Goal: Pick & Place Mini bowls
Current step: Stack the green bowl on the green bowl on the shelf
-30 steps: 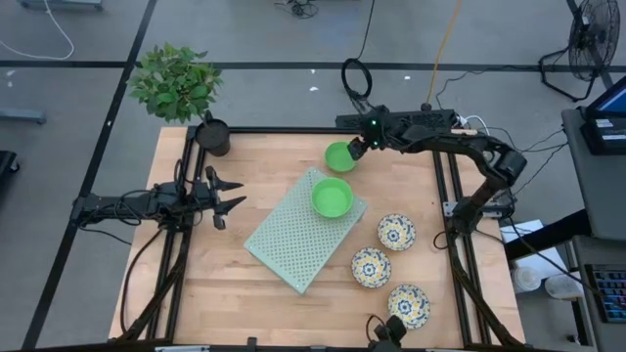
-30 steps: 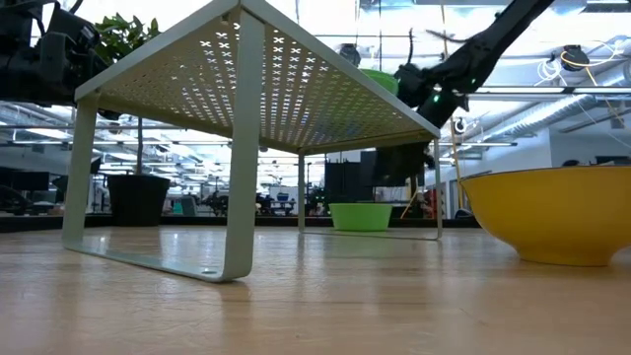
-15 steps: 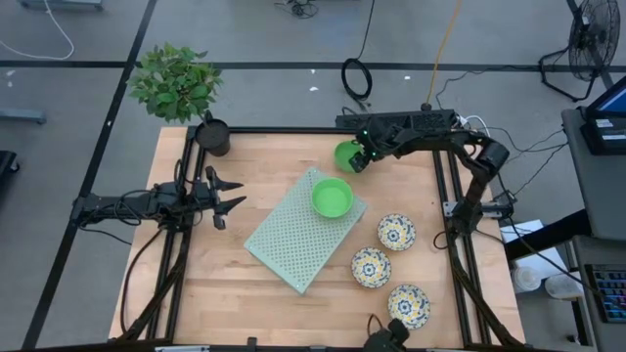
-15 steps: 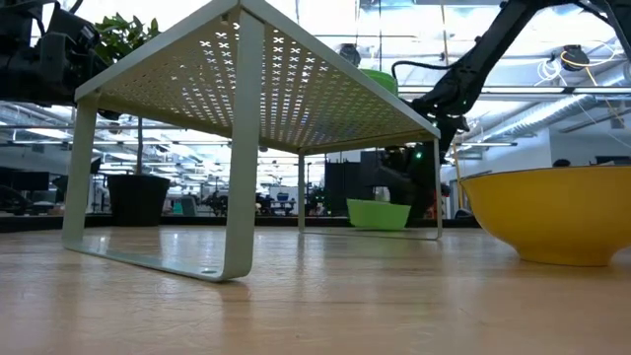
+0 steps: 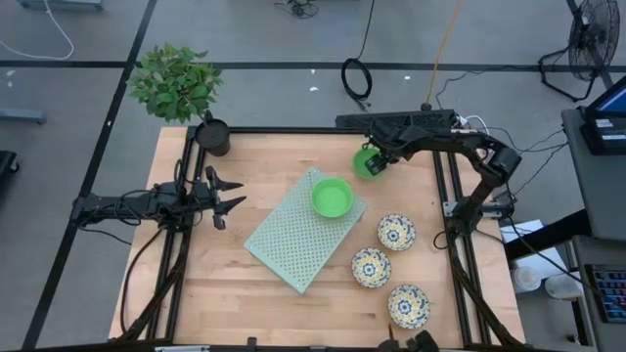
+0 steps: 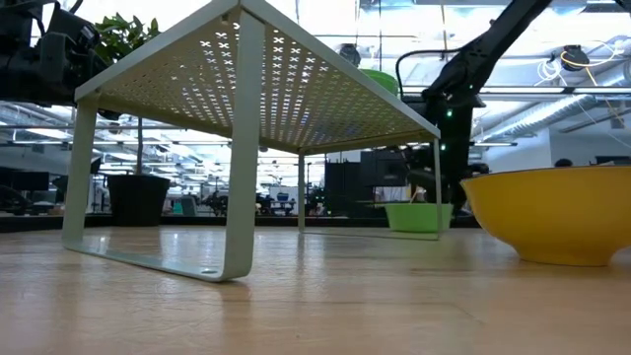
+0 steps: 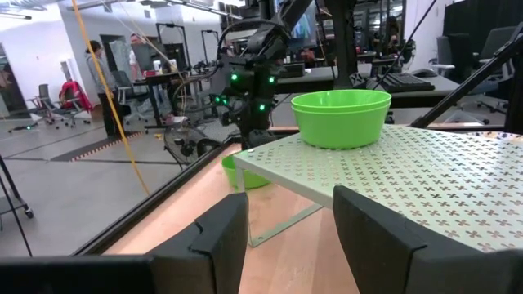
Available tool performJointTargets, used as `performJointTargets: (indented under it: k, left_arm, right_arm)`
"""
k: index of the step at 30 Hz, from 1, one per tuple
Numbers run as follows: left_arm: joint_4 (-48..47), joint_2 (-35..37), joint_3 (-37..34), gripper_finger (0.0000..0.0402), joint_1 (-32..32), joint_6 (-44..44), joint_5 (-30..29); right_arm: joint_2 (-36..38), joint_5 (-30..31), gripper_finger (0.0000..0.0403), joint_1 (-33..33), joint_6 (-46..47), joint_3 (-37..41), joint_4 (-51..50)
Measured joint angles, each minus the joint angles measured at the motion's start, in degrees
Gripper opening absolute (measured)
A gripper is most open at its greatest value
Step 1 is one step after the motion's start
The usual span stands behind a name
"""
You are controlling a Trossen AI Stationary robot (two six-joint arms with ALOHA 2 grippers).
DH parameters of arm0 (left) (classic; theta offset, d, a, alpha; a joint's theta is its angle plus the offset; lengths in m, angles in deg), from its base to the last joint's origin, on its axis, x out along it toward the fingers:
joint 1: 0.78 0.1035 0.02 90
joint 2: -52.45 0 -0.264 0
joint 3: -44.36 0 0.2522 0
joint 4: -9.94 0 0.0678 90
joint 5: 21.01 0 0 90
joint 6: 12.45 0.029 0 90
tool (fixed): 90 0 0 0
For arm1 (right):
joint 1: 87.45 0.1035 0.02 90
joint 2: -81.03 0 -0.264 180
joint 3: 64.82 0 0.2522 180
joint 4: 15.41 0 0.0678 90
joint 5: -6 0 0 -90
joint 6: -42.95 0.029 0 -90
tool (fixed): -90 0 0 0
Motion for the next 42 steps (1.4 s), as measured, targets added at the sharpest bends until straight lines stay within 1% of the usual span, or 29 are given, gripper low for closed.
performJointTargets:
  k: [5,15,21,26,37,42]
  left_arm:
    - [0.0,0.0,0.0,0.0182,0.0,0.0,0.0]
    - [0.0,0.0,0.0,0.0182,0.0,0.0,0.0]
    - [0.0,0.0,0.0,0.0182,0.0,0.0,0.0]
    - [0.0,0.0,0.0,0.0182,0.0,0.0,0.0]
    - [0.0,0.0,0.0,0.0182,0.0,0.0,0.0]
    - [0.0,0.0,0.0,0.0182,0.0,0.0,0.0]
  right_arm:
    - [2.8,0.5,0.0226,0.1,1.5,2.6,2.6]
    - [8.4,0.4,0.0226,0.0,5.5,12.6,16.1]
    - [10.0,0.4,0.0222,0.0,6.6,15.5,19.1]
    - [9.9,0.4,0.0202,0.1,6.7,15.5,19.0]
    - [9.9,0.4,0.0143,1.6,6.6,15.5,19.3]
    - [9.9,0.5,0.0124,1.6,6.5,15.5,19.3]
